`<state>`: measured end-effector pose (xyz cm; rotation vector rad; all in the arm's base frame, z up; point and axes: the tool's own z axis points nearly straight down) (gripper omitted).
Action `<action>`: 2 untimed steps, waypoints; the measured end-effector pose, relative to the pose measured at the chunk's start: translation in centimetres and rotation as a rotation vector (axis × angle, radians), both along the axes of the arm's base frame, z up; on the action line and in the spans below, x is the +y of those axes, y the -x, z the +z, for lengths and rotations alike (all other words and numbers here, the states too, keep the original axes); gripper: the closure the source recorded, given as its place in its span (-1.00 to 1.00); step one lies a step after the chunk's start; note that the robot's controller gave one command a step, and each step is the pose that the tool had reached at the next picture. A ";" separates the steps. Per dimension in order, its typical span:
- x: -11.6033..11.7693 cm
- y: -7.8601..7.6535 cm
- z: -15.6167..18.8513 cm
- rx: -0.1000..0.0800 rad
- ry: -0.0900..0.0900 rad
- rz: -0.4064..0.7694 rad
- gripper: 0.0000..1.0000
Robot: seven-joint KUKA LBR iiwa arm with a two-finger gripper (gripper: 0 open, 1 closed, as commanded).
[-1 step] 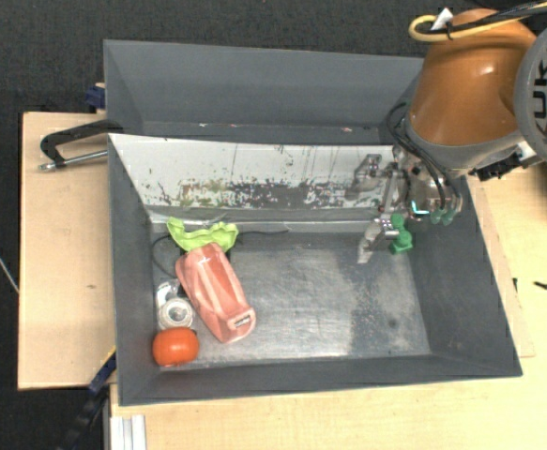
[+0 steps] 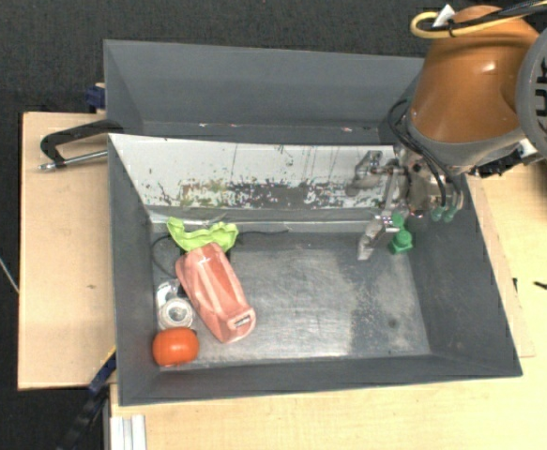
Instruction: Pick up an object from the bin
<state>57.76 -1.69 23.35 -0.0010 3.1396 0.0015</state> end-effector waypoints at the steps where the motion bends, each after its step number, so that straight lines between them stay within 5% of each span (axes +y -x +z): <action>1: 4.1 -0.8 -6.7 -0.004 0.000 0.017 -1.00; 2: 9.4 -1.9 -7.9 -0.002 -0.001 -0.185 -1.00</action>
Offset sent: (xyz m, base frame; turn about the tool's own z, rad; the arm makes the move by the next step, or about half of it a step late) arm 0.0225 0.1116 -0.0735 0.2187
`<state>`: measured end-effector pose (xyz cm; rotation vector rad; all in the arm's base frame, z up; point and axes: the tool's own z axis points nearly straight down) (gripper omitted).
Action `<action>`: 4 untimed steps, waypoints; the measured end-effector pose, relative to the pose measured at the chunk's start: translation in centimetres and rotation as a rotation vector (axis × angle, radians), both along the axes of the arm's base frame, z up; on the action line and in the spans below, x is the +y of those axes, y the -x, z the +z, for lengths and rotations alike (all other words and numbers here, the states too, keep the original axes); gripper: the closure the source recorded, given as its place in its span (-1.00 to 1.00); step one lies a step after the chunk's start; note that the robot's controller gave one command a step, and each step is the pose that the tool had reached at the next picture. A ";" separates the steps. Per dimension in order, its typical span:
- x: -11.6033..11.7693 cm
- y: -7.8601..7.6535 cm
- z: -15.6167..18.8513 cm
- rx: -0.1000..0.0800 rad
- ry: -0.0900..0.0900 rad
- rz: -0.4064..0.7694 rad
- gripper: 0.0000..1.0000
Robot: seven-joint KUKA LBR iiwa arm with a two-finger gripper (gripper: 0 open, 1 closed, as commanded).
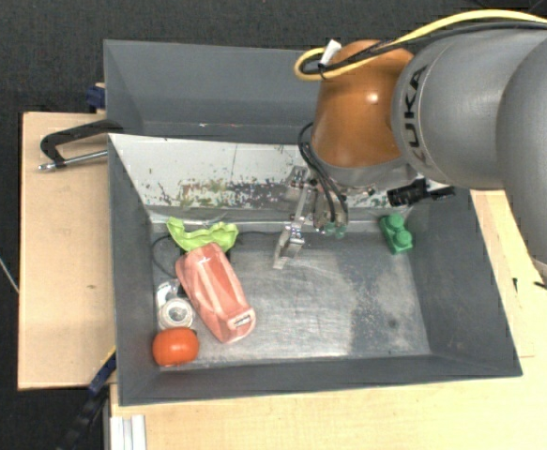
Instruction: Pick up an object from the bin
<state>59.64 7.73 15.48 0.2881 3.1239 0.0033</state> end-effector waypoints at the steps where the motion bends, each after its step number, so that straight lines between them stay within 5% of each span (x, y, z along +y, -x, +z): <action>1: 2.6 -0.2 -1.6 0.003 0.001 0.232 -1.00; 2: 6.8 -0.5 -6.5 0.000 0.011 0.349 -1.00; 3: 9.1 -0.6 -7.9 -0.001 0.001 0.219 1.00; 4: 9.1 -0.6 -7.9 -0.002 0.001 0.219 1.00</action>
Offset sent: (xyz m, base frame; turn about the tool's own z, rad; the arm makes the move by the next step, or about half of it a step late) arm 0.0008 0.0866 -0.0848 -0.3203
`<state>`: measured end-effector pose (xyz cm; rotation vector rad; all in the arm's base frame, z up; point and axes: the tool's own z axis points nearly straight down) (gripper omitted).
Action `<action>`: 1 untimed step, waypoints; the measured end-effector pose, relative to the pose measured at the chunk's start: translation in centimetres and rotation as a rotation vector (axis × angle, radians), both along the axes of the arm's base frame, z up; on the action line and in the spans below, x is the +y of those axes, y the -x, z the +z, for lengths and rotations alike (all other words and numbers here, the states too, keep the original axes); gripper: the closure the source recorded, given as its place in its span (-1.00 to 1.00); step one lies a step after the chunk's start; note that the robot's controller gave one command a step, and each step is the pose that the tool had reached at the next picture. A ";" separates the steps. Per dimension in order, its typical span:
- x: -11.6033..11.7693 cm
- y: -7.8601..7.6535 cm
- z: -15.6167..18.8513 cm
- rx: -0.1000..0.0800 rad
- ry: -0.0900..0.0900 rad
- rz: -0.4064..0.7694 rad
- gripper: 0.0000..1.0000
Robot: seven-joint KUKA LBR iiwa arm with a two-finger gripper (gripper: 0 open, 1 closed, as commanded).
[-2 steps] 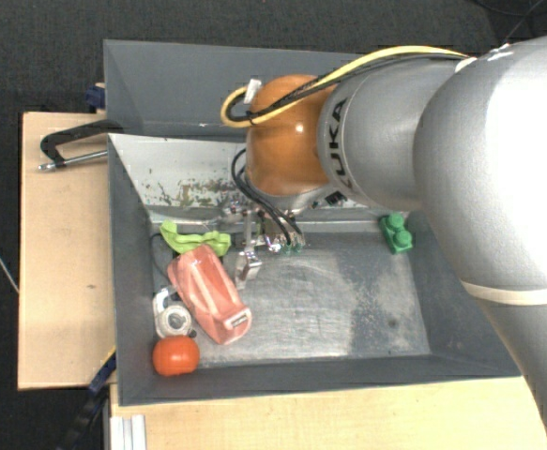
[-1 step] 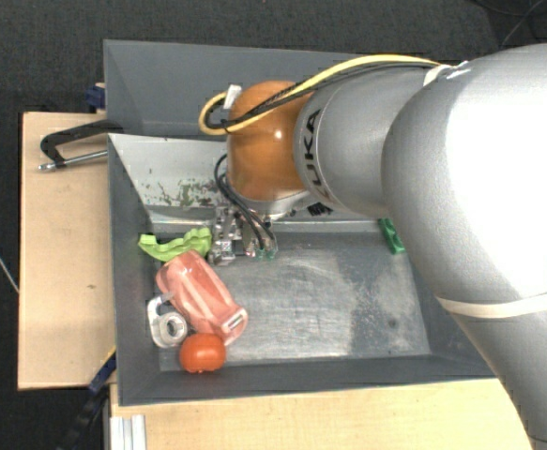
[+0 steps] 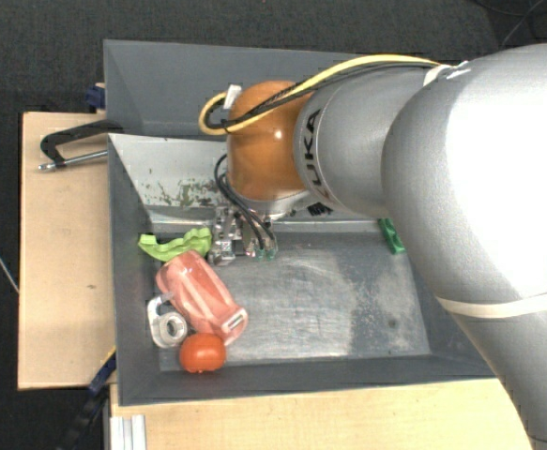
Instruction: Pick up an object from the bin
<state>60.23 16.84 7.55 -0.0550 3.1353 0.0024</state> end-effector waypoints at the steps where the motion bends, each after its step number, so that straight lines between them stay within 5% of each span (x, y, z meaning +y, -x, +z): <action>1: 0.0 0.1 0.2 0.001 0.000 0.000 1.00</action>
Offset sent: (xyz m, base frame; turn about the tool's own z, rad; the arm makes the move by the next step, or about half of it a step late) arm -0.0001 0.0001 0.0030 0.0000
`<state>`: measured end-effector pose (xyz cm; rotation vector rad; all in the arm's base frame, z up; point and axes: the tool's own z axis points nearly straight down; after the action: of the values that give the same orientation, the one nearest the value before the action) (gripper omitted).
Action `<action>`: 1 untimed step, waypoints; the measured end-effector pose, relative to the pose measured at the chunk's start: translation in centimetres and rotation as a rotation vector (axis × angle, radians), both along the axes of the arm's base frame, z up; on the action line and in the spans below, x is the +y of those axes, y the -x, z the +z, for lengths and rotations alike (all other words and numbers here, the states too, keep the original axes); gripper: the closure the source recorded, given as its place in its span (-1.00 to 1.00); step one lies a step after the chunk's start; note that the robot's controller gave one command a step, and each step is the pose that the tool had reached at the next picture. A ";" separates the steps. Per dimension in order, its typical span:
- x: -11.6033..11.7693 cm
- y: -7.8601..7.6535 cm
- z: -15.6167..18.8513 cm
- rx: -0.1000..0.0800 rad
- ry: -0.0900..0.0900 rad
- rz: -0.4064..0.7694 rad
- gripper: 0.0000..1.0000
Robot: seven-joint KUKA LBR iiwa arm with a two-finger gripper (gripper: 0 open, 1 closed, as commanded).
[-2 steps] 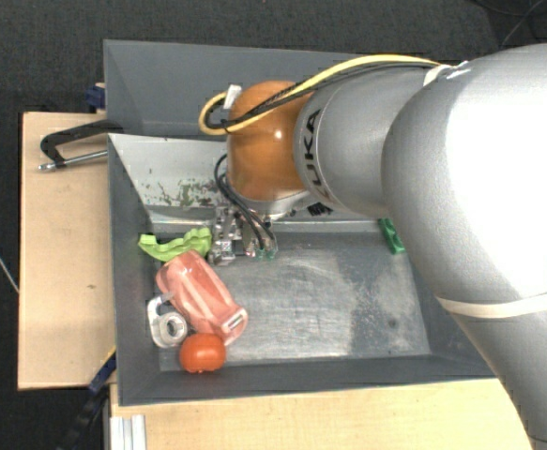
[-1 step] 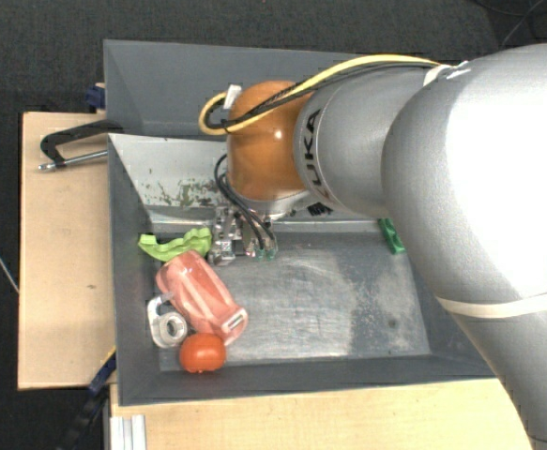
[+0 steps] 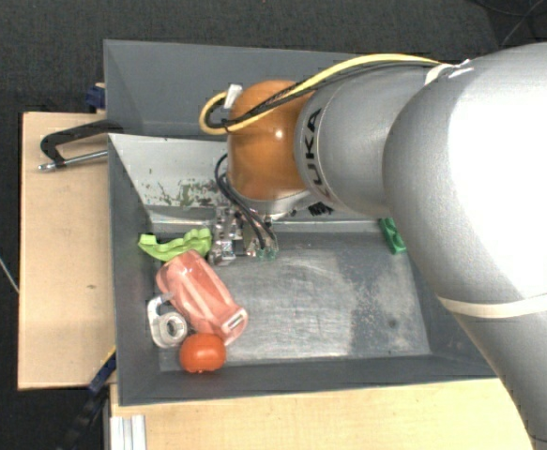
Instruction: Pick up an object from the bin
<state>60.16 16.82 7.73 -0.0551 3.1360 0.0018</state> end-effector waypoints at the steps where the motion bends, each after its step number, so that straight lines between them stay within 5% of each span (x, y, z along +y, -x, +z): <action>1: 0.0 0.1 0.7 0.000 0.000 0.000 1.00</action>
Offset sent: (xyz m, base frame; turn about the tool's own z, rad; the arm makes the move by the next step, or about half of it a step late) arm 0.0001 0.0001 0.0793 0.0000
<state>60.10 16.80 8.41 -0.0547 3.1360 0.0016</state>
